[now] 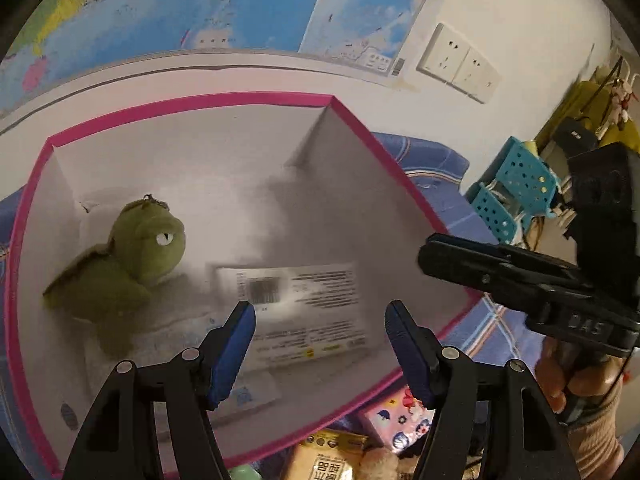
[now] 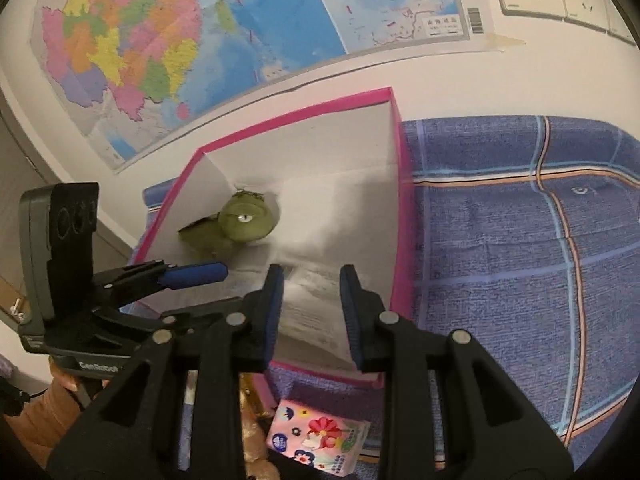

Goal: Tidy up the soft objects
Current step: 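Carry the tissue pack into the pink box and open the right gripper, then grasp the beige teddy bear with the right gripper and lift it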

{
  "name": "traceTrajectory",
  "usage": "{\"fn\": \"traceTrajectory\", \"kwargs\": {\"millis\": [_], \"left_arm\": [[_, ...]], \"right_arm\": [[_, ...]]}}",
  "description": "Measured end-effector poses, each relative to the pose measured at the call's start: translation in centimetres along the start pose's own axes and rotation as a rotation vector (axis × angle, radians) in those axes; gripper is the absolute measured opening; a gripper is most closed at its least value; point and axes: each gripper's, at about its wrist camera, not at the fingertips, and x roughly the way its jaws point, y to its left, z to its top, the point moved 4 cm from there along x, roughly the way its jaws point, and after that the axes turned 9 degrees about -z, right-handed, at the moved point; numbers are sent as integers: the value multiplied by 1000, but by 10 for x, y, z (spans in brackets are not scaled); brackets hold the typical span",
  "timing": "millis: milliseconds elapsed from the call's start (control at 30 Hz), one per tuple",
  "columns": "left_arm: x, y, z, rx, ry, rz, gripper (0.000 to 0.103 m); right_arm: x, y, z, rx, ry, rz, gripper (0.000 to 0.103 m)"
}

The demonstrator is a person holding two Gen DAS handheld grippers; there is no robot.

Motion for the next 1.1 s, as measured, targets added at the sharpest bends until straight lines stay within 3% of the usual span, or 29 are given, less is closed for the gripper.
{"fn": "traceTrajectory", "kwargs": {"millis": [133,300,533,767,1100], "left_arm": [[-11,-4,-4,18,-34,5,68],[-41,-16,-14,63,-108,5,68],[-78,-37,-38,138,-166,-30,69],[-83,-38,-68,153,-143,-58,69],[-57,-21,-120,97,-25,-67,69]], "right_arm": [[-8,3,0,-2,-22,-8,34],[-30,8,-5,0,-65,29,45],[-70,21,-16,-5,-143,103,46],[-96,35,-34,-33,-177,149,47],[-107,22,-74,7,-143,147,47]]}}
